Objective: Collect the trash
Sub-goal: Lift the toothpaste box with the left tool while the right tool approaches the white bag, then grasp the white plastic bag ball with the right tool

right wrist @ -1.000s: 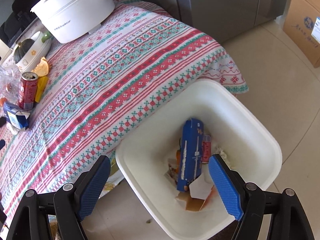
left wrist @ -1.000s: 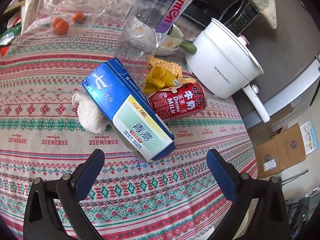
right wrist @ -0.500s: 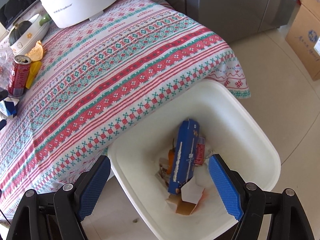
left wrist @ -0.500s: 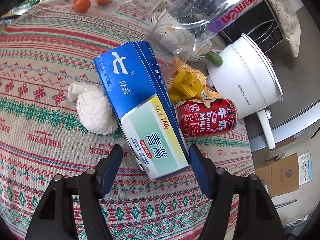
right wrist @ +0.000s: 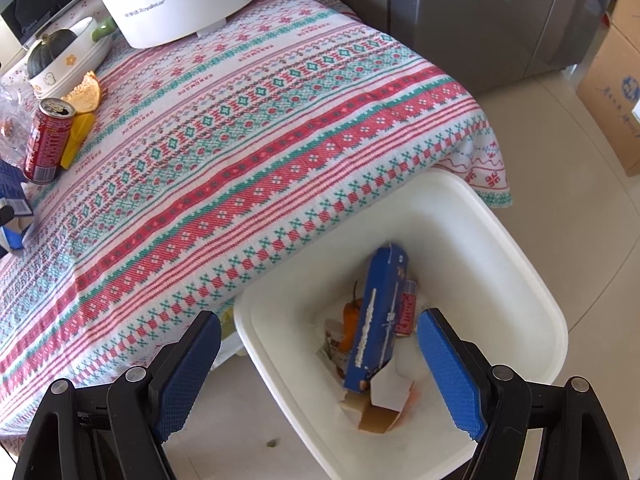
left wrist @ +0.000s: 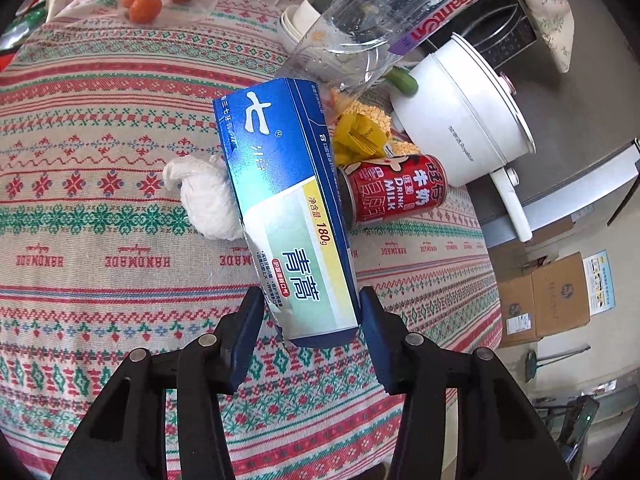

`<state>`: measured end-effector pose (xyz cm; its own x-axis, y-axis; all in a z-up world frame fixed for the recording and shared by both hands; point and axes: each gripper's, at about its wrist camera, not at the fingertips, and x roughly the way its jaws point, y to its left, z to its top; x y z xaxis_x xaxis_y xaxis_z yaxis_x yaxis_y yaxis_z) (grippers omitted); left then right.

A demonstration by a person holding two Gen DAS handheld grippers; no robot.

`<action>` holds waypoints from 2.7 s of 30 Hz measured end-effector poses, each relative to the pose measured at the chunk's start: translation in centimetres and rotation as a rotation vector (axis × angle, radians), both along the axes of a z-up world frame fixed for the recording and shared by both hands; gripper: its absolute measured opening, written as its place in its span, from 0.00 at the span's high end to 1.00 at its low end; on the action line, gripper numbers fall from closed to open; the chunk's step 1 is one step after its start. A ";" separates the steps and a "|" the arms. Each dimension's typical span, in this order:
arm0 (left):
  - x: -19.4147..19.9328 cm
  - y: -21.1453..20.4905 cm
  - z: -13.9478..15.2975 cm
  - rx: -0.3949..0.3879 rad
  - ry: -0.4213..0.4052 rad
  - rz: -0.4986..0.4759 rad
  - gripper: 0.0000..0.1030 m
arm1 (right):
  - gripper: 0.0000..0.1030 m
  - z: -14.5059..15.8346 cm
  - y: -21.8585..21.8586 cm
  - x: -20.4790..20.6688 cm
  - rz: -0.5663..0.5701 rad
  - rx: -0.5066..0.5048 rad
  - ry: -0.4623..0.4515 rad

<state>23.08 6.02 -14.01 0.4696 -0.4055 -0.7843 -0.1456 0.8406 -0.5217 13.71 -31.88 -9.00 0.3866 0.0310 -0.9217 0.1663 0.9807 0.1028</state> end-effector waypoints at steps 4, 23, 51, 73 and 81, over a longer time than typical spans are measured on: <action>-1.7 0.8 1.2 0.033 0.003 -0.045 0.51 | 0.18 0.4 1.3 0.3 0.008 0.020 -0.009; -7.4 8.7 6.9 0.248 -0.101 -0.077 0.51 | 0.18 -0.1 13.3 3.1 0.180 0.071 -0.035; -7.5 14.3 3.3 0.342 -0.011 -0.093 0.51 | 0.24 -4.9 33.7 10.3 0.401 0.100 -0.229; -7.9 12.0 5.0 0.289 -0.064 -0.128 0.55 | 0.71 -1.9 30.8 9.0 0.432 0.168 -0.288; -8.6 7.8 5.8 0.245 -0.090 -0.210 0.55 | 0.71 1.1 25.4 6.3 0.405 0.131 -0.281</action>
